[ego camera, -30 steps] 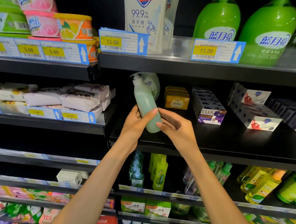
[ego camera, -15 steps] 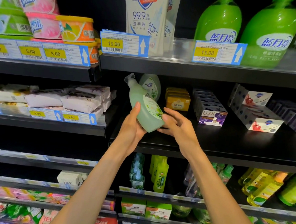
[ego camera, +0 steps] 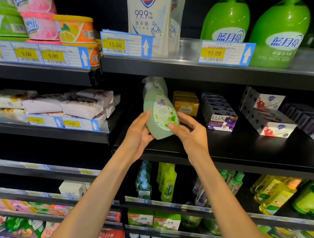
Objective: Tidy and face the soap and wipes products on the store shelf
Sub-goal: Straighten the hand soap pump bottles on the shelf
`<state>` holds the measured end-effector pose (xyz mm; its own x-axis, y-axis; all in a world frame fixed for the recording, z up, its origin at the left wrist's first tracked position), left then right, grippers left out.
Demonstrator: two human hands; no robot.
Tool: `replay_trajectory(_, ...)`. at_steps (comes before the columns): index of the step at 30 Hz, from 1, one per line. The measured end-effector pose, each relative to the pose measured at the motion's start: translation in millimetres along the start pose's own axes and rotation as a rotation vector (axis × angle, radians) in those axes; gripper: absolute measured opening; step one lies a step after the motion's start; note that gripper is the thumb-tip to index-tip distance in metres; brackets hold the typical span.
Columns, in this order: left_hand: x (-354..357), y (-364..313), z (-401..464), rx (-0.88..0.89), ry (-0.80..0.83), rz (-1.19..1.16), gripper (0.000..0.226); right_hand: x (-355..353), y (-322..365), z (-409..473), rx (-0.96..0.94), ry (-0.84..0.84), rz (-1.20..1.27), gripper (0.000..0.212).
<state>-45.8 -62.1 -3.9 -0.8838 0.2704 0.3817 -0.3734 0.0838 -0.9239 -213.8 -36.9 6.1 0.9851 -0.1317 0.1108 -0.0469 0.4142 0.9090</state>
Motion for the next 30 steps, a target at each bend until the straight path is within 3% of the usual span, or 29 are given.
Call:
replay_trajectory(4, 5.7, -0.9, 0.2, 0.040, 0.036, 0.117, 0.052, -0.7, 1.7, -0.7, -0.054, -0.001, -0.069, 0.062)
replay_trajectory(10, -0.8, -2.8, 1.6, 0.052, -0.011, 0.099, 0.048, -1.2, 12.4, -7.4, -0.126, 0.087, -0.255, 0.056)
replay_trajectory(14, -5.7, -1.4, 5.0, 0.054, -0.045, 0.136, 0.049, -26.8, 23.3, -12.6, -0.257, 0.234, -0.756, 0.061)
replay_trajectory(17, -8.1, 0.5, 11.0, 0.039, -0.078, 0.162, 0.048, -56.0, 20.6, -17.9, -0.193, 0.404, -1.028, 0.077)
replay_trajectory(21, -0.7, 1.4, 20.1, 0.028, -0.040, 0.199, 0.051, -72.2, 7.3, -31.3, -0.118, 0.564, -1.170, 0.104)
replay_trajectory(24, 14.9, 1.8, 28.6, 0.023, 0.037, 0.221, 0.049, -69.7, 1.3, -36.3, -0.170, 0.588, -1.279, 0.097)
replay_trajectory(30, 35.0, 13.1, 58.3, -0.044, 0.080, 0.310, 0.055, -70.7, 3.0, -35.7, -0.175, 0.542, -1.270, 0.089)
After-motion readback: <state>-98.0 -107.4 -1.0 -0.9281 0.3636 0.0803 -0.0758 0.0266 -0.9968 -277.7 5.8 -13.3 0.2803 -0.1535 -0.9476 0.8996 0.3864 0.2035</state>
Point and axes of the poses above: each hand's wrist, its own z-axis towards the middle knuckle, its own x-axis out of the palm, y = z × x, the point moved 8 cm from there along z, towards the middle knuckle, and after that the axes turned 8 degrees about -x, right-handed, at the moved point
